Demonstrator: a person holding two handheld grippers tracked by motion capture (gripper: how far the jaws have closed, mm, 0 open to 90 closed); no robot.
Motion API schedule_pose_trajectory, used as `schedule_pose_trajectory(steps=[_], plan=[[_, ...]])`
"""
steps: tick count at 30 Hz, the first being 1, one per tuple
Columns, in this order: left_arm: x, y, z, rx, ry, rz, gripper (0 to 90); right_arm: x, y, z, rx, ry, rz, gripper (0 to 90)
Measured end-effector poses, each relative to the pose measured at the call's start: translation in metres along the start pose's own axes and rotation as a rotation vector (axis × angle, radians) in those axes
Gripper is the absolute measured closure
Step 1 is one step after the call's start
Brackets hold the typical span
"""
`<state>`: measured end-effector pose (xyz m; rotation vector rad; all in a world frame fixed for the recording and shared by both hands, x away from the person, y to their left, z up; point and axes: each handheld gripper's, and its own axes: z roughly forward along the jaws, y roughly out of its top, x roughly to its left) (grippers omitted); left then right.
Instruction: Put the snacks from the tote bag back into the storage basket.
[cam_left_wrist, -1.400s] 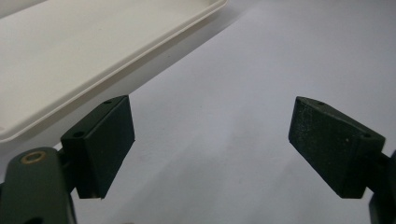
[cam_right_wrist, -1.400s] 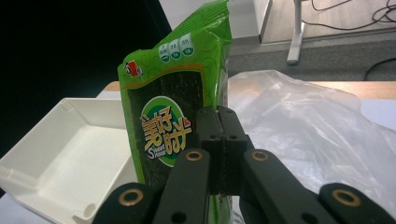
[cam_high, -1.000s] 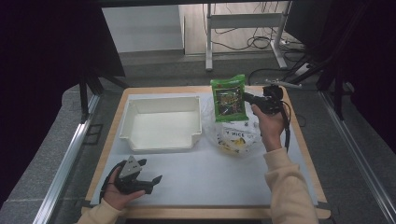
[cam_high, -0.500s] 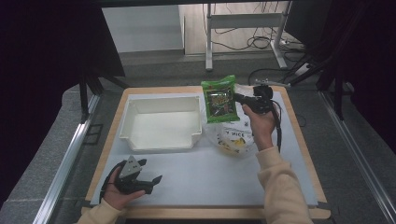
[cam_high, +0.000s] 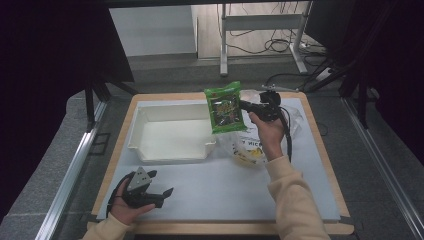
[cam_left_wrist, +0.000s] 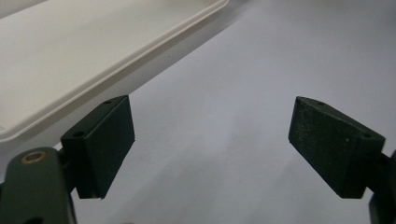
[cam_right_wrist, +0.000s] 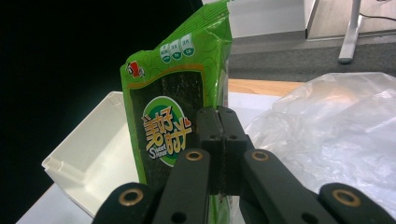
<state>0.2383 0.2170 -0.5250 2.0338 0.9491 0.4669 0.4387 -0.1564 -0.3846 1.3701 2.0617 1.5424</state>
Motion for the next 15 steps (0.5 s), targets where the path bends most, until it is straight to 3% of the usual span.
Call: schedule_pose_trajectory(steps=[15], plan=[[0.000,0.000,0.000,0.003,0.001,0.004,14.5,0.018,0.003,0.013,0.003,0.040,-0.020,89.9]])
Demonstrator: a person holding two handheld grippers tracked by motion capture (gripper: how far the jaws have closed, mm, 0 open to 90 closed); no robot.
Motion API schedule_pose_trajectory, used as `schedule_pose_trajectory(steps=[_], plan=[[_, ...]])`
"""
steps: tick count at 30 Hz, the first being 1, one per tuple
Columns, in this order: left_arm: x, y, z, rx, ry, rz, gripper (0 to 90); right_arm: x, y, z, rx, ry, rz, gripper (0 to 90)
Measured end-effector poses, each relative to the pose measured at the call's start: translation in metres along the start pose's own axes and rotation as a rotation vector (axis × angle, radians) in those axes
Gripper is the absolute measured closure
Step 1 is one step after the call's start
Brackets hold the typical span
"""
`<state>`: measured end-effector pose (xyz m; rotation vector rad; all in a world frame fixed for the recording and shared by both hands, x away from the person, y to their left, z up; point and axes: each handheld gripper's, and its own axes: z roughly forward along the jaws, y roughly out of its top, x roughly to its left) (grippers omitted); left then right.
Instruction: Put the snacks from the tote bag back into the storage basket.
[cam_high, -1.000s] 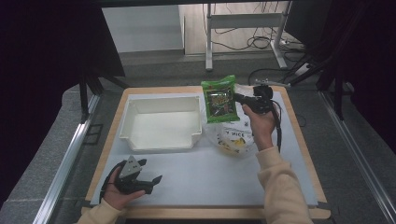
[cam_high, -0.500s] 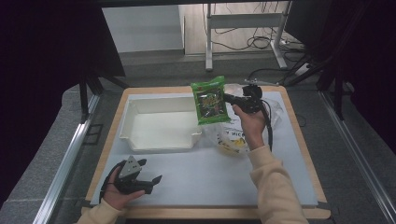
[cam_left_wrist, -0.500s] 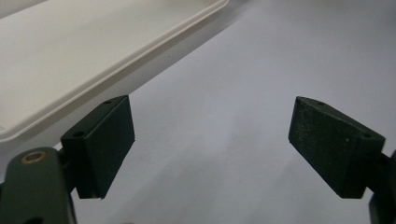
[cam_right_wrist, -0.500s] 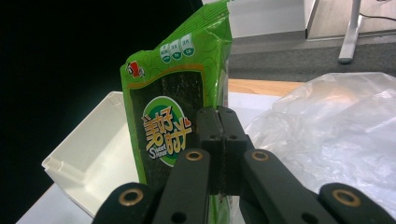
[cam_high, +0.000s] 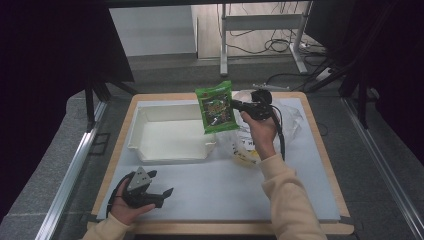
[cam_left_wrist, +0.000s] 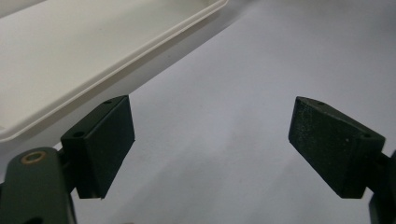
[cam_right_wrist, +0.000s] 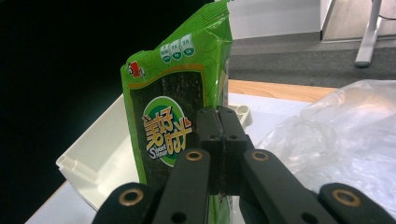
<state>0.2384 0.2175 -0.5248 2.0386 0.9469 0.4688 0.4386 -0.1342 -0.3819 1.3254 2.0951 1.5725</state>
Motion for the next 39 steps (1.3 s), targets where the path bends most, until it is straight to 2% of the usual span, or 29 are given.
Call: schedule_pose_trajectory(steps=[39], plan=[[0.000,0.000,0.000,-0.003,-0.001,0.000,14.5,0.030,-0.010,0.038,0.044,0.071,-0.030,89.9]])
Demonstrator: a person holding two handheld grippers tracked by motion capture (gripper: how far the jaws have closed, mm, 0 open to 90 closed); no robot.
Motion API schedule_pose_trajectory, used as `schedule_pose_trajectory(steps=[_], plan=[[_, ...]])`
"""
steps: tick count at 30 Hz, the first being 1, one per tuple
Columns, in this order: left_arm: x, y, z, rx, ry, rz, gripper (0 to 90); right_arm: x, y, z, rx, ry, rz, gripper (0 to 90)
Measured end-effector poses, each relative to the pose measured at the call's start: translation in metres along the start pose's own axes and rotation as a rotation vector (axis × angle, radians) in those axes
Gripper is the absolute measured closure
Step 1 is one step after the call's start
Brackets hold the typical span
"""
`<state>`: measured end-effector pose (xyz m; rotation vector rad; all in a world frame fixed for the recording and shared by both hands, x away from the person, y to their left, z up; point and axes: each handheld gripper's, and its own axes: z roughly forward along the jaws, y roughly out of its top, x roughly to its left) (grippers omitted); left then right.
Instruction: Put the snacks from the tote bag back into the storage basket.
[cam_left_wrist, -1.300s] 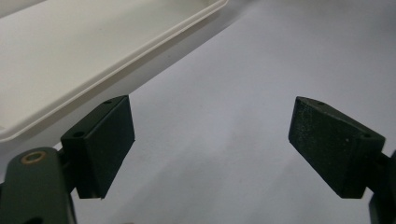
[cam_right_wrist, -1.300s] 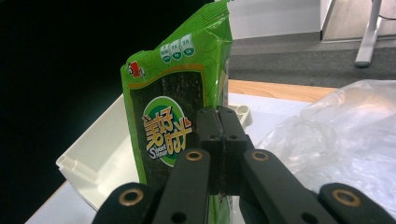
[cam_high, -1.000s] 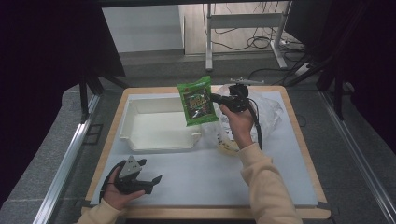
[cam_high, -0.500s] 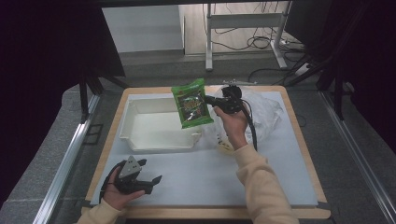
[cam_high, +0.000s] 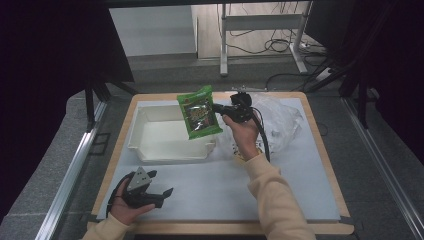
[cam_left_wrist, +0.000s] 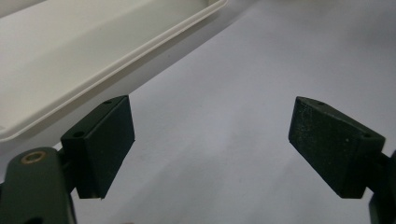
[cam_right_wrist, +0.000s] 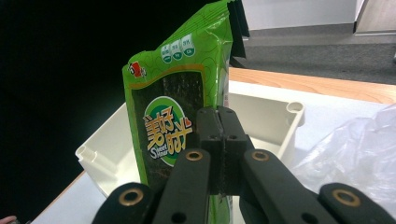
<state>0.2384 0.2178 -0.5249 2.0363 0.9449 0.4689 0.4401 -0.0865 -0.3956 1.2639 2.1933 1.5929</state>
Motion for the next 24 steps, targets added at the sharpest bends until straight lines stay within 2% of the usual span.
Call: schedule_pose_trajectory(steps=[24], plan=[[0.000,0.000,0.000,-0.003,0.000,-0.002,14.4,0.014,-0.001,0.018,0.004,0.034,-0.008,89.9]])
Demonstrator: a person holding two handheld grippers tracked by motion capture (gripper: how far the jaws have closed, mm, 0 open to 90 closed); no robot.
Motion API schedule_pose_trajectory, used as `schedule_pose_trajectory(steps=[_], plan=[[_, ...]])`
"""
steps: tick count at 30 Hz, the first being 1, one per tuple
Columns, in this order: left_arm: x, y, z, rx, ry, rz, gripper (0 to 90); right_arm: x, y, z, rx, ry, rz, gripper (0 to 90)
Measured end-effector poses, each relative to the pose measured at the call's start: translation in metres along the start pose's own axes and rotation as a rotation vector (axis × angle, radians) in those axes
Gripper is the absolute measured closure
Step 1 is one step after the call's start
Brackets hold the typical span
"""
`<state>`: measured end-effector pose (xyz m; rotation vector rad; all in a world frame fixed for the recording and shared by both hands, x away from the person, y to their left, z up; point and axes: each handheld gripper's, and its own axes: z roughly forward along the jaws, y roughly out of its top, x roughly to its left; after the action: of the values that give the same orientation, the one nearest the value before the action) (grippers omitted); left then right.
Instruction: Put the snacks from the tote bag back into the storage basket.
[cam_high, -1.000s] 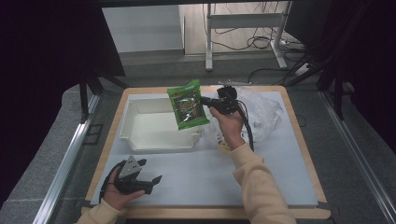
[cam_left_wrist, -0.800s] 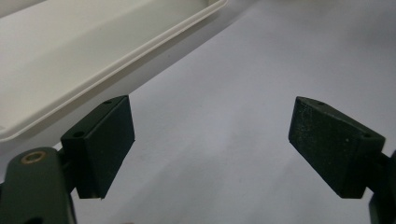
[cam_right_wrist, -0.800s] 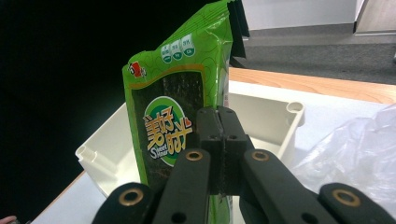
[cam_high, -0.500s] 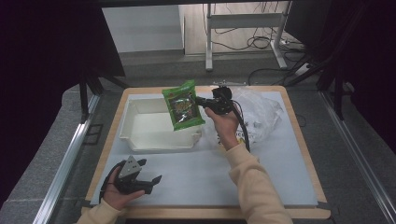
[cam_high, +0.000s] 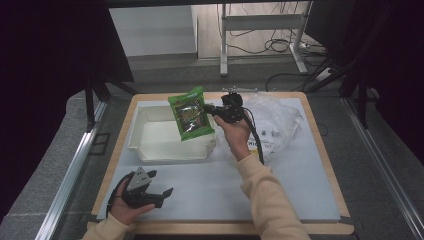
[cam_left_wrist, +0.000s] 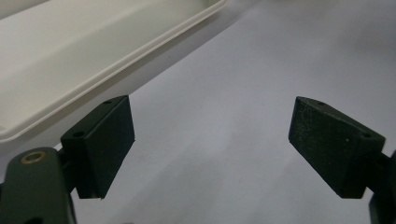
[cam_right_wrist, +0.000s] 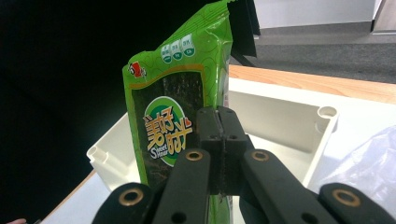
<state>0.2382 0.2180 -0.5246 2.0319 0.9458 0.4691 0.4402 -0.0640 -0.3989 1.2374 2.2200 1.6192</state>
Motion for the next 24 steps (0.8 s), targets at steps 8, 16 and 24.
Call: schedule_pose_trajectory(steps=[8,16,24], plan=[[0.000,0.000,0.000,-0.001,0.001,0.000,14.4,0.003,-0.002,0.008,0.006,0.004,0.008,89.9],[0.001,0.000,-0.001,-0.003,0.002,-0.003,14.5,0.007,-0.004,0.020,0.018,0.011,0.016,89.9],[0.000,0.000,-0.001,-0.005,0.002,-0.002,14.5,0.010,-0.007,0.030,0.031,0.013,0.020,89.9]])
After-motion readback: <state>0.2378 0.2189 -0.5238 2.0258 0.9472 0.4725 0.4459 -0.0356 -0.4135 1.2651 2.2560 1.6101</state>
